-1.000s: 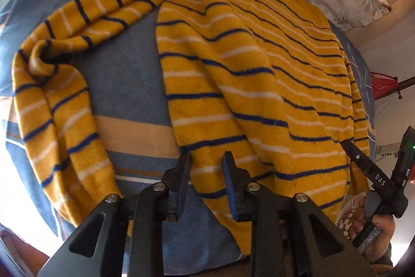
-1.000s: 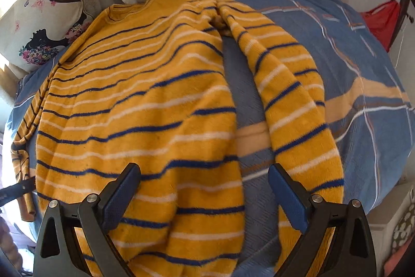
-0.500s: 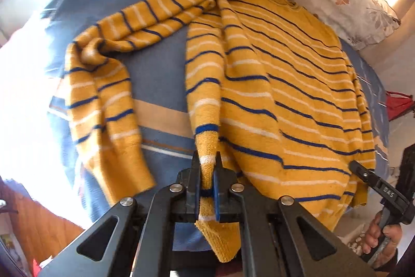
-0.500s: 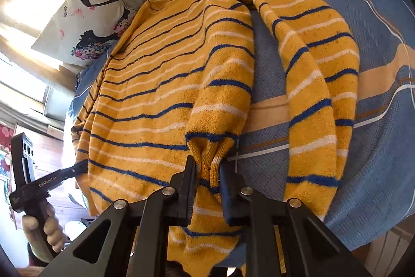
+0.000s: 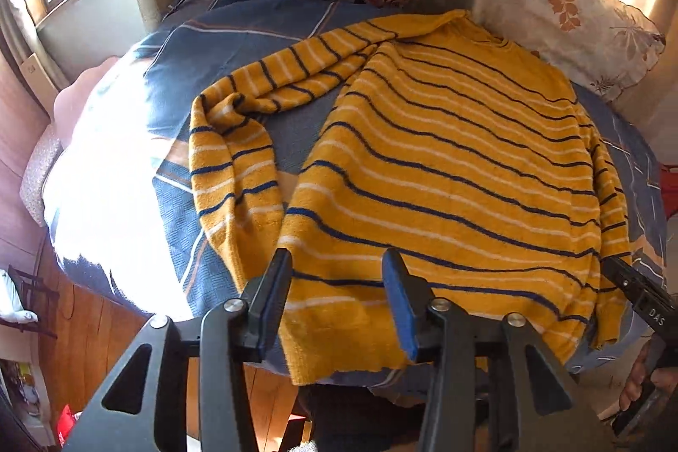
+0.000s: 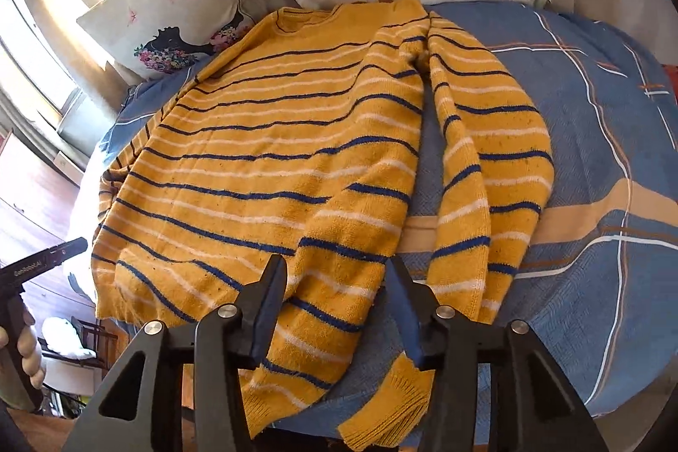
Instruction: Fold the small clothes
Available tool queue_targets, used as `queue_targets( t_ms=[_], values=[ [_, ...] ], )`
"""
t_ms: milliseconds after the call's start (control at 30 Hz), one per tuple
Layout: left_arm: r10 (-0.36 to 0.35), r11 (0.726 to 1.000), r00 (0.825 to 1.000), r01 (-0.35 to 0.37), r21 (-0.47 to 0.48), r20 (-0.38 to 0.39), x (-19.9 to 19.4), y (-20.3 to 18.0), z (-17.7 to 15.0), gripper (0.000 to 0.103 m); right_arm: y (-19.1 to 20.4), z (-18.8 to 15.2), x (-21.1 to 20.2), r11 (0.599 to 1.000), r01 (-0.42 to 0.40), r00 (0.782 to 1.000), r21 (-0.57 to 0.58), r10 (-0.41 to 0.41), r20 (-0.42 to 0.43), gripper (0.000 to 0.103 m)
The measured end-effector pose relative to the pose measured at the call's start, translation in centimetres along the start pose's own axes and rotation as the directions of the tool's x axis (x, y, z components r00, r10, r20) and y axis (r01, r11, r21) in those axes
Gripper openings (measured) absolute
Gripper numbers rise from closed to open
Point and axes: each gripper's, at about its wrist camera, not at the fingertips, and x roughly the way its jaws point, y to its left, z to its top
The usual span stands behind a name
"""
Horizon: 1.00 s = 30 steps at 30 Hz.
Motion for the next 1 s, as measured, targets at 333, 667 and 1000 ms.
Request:
queue_targets(
  t_ms=[333,667,1000],
  values=[
    [0.039,0.987,0.998,-0.045,0.153,0.039,0.6,-7.9,0.9,0.059,2.3,1.4,0.1,0.986,0.067,0.998,-0.154,-0.064,0.025,0.065],
    [0.056,0.985,0.998,-0.056,0.166,0.006,1.6,-8.9,0.8,0.059,2.7,1.3,0.0,0.977,0.097,0.995,-0.190,-0.090,0.047,0.068],
    [0.053,0.985,0.999,-0.052,0.162,-0.006,1.9,-8.7,0.9,0.059,2.4,1.7,0.8,0.981,0.089,0.996,-0.174,-0.085,0.029,0.068]
  ],
)
